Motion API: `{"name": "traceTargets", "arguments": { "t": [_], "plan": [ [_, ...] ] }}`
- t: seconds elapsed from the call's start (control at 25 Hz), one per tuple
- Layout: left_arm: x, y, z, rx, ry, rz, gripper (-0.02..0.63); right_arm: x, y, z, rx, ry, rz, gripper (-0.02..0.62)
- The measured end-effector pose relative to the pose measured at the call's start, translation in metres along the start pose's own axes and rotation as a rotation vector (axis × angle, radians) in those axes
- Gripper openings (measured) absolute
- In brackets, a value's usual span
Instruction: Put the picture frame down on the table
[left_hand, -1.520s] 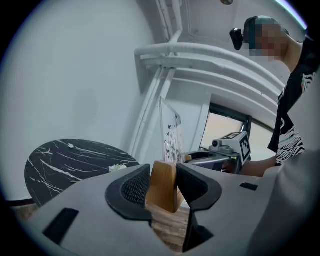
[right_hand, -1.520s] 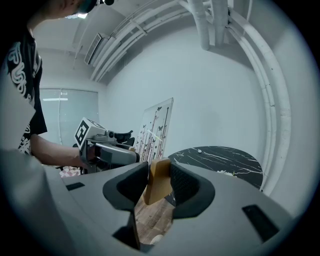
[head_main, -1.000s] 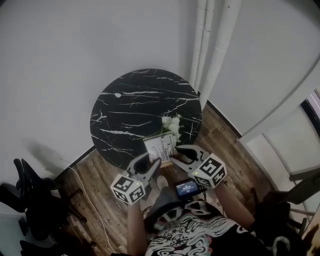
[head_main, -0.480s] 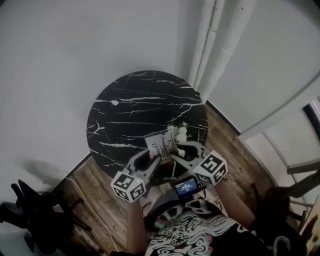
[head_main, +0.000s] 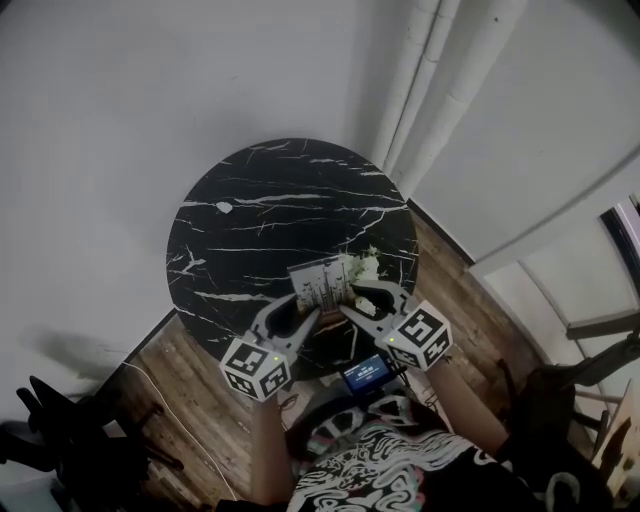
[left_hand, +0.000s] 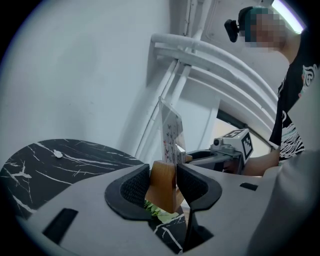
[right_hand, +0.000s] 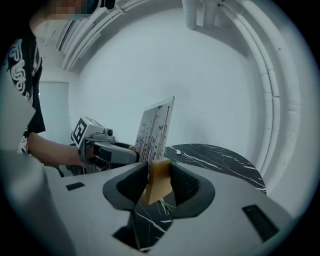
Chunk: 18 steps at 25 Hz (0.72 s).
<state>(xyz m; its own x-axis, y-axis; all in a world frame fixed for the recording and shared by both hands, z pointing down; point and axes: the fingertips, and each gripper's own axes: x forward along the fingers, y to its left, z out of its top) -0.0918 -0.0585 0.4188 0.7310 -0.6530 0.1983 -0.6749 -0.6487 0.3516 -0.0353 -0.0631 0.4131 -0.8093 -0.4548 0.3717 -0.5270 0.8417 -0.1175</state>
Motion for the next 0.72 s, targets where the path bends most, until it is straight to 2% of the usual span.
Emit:
{"name": "traceTargets", "arguments": {
  "t": [0.16,0.44,0.72],
  "plan": [
    [0.004,0.003,-0.003,-0.017,0.003,-0.010,0.172,0.001,-0.003,-0.003,0.015,0.003,-0.021,0.144],
    [0.013,0.001,0.001,0.018,0.018,-0.029,0.172,-0.002,-0.010,-0.002,0.003,0.002,-0.049,0.144],
    [0.020,0.012,0.008,0.037,0.021,-0.013,0.172,0.007,-0.021,0.003,-0.019,0.001,-0.041,0.144]
  ]
}}
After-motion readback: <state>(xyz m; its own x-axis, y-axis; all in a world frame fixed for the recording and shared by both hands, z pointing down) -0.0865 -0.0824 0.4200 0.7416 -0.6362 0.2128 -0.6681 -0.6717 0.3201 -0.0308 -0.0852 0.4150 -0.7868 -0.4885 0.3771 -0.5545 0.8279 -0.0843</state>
